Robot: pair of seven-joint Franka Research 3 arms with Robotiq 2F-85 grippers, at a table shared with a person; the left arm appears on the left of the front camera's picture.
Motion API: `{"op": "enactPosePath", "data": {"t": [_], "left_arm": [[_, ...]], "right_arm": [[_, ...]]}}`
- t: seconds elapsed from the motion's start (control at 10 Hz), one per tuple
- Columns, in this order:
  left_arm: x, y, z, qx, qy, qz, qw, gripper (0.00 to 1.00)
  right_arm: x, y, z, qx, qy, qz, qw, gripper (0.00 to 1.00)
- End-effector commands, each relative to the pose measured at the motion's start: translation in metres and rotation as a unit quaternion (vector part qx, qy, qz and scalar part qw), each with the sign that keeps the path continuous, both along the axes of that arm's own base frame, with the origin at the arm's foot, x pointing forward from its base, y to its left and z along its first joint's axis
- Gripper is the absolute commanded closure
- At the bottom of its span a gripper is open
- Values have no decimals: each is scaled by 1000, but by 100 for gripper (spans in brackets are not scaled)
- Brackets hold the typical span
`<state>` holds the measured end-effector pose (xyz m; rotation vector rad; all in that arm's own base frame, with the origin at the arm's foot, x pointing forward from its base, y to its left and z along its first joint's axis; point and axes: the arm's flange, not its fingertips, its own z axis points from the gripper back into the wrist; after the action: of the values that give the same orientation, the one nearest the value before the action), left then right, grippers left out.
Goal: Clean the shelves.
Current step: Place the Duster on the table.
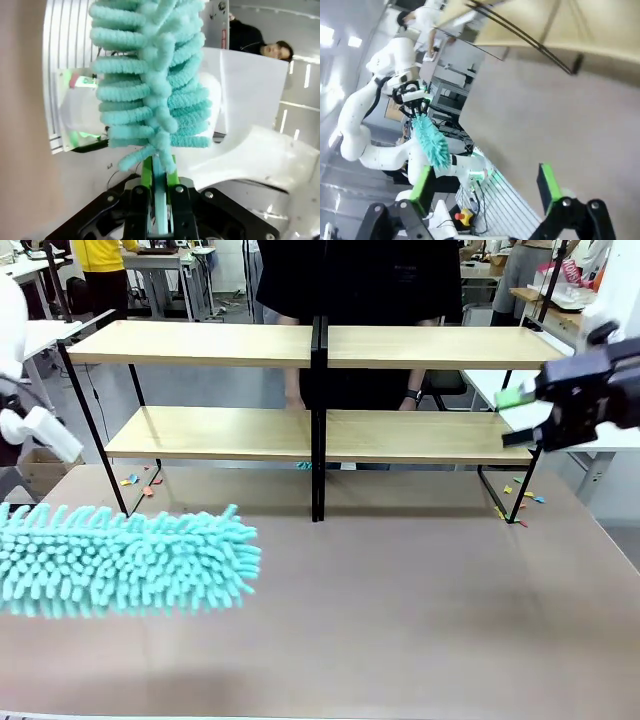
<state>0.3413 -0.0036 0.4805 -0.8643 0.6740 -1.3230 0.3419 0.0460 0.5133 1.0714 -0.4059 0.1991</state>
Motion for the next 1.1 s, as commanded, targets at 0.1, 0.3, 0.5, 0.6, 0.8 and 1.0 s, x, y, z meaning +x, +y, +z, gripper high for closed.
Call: {"op": "enactPosePath", "data": {"t": [0.1, 0.3, 0.5, 0.6, 0.8, 1.0], "left_arm": [[16, 34, -29, -1, -21, 65, 998, 88], [27, 38, -52, 32, -44, 109, 993, 88], [40, 22, -67, 23, -34, 100, 994, 88], [49, 12, -70, 25, -26, 70, 997, 88], [68, 2, -70, 56, -32, 53, 997, 88], [85, -11, -73, 90, -36, 39, 995, 88]], "right_arm": [[0, 0, 0, 0, 0, 0, 1000, 0], [0, 0, 0, 0, 0, 0, 1000, 0], [0, 0, 0, 0, 0, 0, 1000, 0], [0, 0, 0, 0, 0, 0, 1000, 0], [0, 0, 0, 0, 0, 0, 1000, 0], [0, 0, 0, 0, 0, 0, 1000, 0]]}}
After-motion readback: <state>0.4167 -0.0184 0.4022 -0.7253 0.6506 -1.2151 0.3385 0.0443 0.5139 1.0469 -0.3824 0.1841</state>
